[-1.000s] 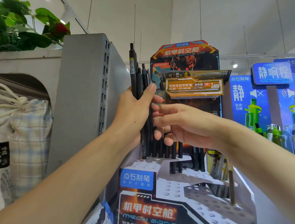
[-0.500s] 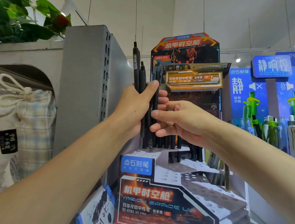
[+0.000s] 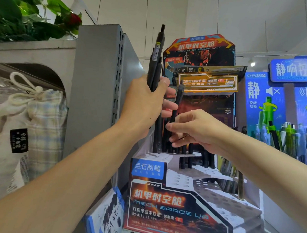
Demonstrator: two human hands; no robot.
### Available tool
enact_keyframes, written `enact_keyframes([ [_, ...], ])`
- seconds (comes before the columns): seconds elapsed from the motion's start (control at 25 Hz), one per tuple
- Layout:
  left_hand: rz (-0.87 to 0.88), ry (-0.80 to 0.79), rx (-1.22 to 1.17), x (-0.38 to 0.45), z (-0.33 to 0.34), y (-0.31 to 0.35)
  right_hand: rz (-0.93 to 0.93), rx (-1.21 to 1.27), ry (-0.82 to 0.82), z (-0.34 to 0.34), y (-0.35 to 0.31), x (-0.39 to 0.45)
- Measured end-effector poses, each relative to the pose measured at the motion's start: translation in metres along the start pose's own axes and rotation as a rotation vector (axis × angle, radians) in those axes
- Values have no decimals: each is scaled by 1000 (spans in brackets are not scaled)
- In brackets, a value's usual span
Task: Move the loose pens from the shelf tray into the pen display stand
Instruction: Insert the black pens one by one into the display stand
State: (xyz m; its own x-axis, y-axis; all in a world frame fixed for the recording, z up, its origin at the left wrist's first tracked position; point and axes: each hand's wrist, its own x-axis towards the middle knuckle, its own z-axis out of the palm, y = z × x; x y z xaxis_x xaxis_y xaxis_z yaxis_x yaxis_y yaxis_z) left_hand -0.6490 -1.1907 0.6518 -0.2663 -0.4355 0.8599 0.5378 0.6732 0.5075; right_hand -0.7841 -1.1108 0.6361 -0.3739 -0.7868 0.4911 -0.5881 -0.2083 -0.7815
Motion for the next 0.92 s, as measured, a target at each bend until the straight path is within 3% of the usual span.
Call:
enact_keyframes([
  [0.44,5,-9,32,-1,-10,0,3,-291,13,13,7,8],
  [0.92,-27,-26,-11,1,-9,-5,101,-473,-119,18,7,10],
])
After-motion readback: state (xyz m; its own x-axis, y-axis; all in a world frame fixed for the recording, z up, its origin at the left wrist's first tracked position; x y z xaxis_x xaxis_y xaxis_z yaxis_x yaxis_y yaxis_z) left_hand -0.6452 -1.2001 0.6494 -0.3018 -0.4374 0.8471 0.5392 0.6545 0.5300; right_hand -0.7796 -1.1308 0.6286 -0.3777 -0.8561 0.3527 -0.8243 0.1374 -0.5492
